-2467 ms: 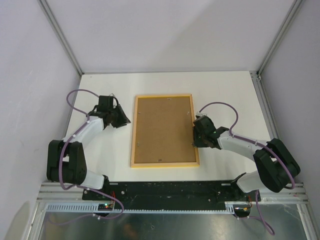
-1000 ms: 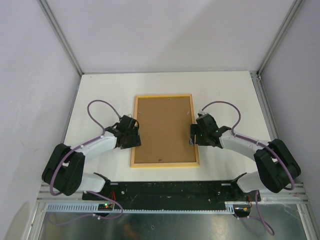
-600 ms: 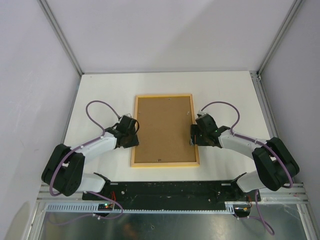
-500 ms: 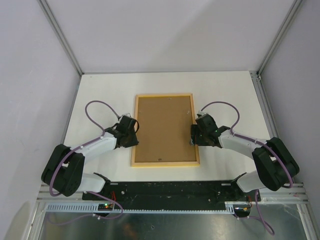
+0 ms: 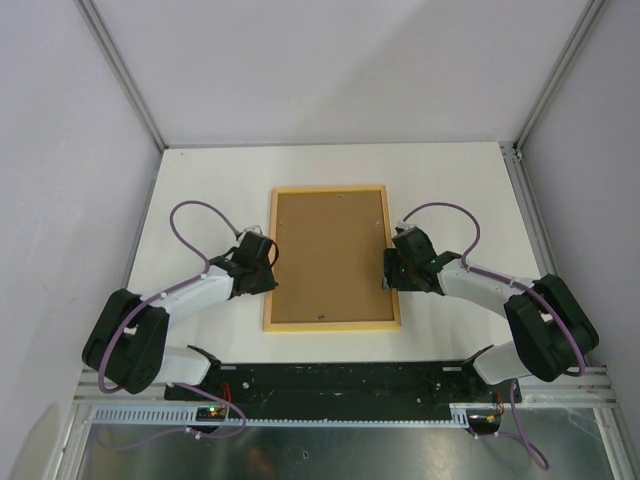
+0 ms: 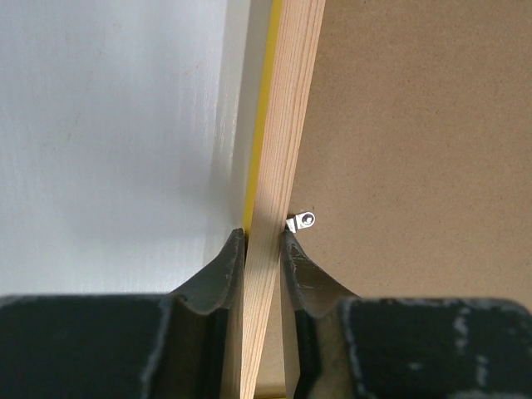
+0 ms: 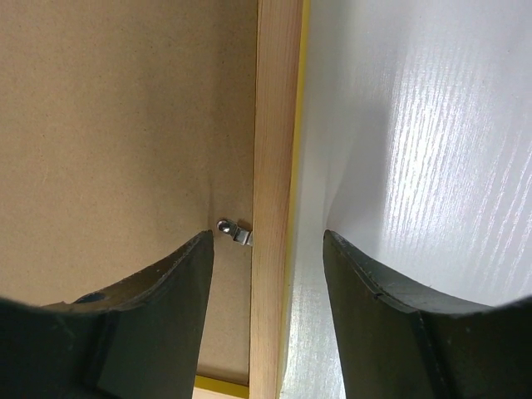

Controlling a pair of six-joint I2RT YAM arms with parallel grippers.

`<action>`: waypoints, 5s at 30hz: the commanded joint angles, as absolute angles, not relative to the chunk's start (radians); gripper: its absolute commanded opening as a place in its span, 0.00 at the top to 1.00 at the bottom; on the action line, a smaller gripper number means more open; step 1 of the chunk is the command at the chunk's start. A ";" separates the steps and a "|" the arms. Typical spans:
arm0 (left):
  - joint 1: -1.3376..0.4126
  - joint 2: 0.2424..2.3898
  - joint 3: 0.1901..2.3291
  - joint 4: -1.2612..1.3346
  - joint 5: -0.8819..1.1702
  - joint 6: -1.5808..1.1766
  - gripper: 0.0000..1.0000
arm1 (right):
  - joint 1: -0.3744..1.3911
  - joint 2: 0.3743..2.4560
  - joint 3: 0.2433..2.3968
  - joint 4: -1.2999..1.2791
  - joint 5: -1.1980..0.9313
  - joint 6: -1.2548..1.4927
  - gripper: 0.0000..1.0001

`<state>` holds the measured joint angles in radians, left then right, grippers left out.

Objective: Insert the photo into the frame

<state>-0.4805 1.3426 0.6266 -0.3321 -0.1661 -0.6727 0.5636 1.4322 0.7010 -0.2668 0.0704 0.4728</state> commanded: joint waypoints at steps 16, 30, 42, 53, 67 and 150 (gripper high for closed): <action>-0.472 1.364 0.615 -0.353 -0.209 -0.711 0.84 | 0.548 1.417 0.690 -0.235 0.058 0.461 0.44; -0.424 1.368 0.664 -0.361 -0.168 -0.676 0.65 | 0.538 1.397 0.671 -0.215 0.025 0.473 0.46; -0.407 1.323 0.692 -0.397 -0.155 -0.657 0.54 | 0.538 1.387 0.663 -0.201 0.012 0.475 0.46; -0.410 1.215 0.729 -0.510 -0.191 -0.736 0.48 | 0.540 1.387 0.663 -0.192 0.012 0.476 0.46; -0.338 1.544 1.104 -0.515 -0.169 -0.568 0.33 | 0.483 1.386 0.677 -0.139 -0.019 0.489 0.38; -0.287 1.632 1.132 -0.488 -0.037 -0.469 0.33 | 0.450 1.875 1.032 -0.089 0.188 0.370 0.65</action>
<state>-0.2939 1.6276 1.1389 -0.5049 -0.0376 -0.4702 0.4557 1.8915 1.1065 -0.0086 0.2409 0.4232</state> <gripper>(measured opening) 0.673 0.417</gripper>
